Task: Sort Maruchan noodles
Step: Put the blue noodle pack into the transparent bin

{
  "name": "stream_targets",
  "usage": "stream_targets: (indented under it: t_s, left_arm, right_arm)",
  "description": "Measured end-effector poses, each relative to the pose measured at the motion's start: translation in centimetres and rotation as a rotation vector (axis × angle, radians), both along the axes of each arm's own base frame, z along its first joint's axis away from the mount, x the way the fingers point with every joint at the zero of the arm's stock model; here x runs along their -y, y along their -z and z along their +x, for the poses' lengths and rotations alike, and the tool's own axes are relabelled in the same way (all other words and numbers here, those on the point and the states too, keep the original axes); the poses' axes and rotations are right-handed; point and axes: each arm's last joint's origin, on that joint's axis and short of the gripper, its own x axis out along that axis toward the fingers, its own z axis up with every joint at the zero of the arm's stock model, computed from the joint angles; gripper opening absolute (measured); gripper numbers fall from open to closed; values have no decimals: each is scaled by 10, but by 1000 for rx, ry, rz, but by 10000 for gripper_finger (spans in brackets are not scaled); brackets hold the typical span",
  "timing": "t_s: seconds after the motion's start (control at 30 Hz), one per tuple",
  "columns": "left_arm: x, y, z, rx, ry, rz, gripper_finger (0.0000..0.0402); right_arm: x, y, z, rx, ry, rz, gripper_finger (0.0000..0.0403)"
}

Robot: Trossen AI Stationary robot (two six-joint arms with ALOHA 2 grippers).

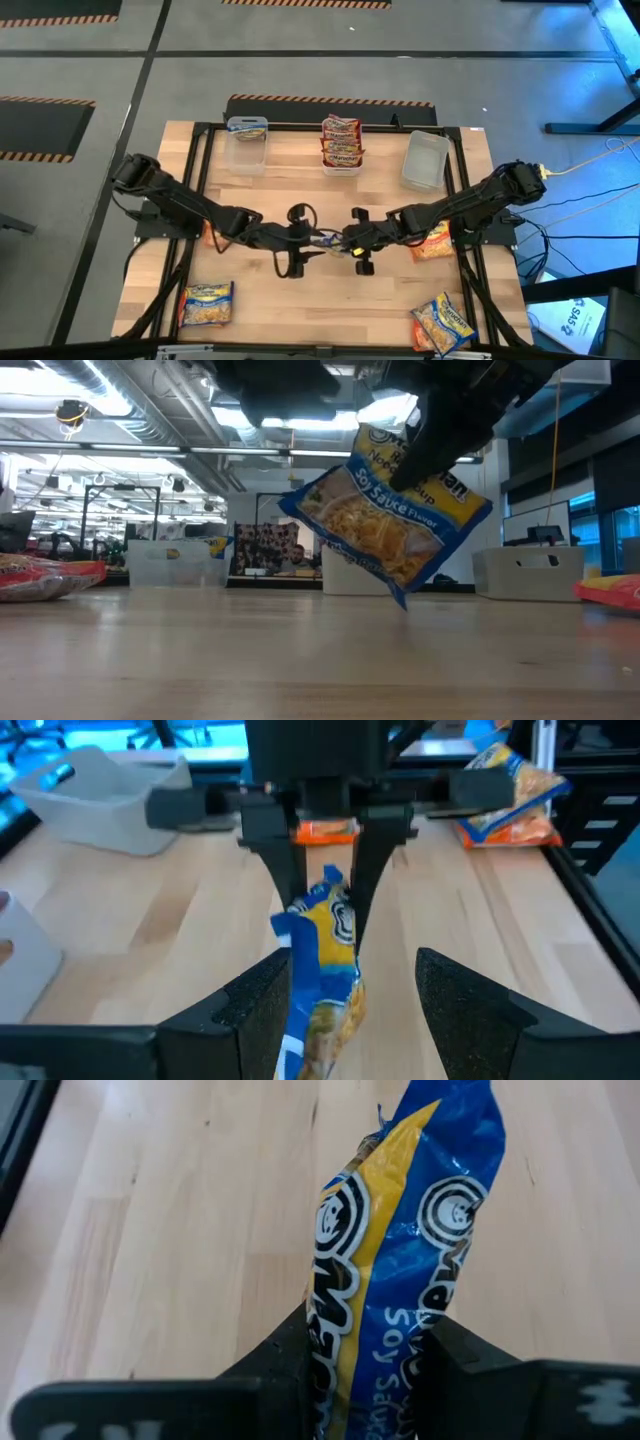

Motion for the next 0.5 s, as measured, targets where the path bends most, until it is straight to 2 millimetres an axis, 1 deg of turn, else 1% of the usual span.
stream_targets:
  t_s: [0.07, 0.13, 0.2, 0.3, 0.4, 0.5]
  left_arm:
    - [-1, 2, -7, 13, -1, 7, 208]
    - [-5, 14, -14, 20, -3, 4, 208]
    - [-13, 27, -22, 52, -17, -19, 207]
    - [-28, 37, -35, 131, -14, -109, 205]
    - [-40, 37, -44, 202, 5, -177, 204]
    - [-45, 29, -46, 254, 22, -195, 204]
  right_arm:
    - [0, 0, 0, 0, -2, -4, 94]
    - [0, 0, 0, 0, -2, -5, 94]
    - [1, 0, 0, 4, -2, -11, 94]
    - [1, -1, 1, 14, -1, -40, 94]
    - [6, -2, 4, 42, 4, -53, 94]
    - [15, -3, 9, 66, 22, -35, 94]
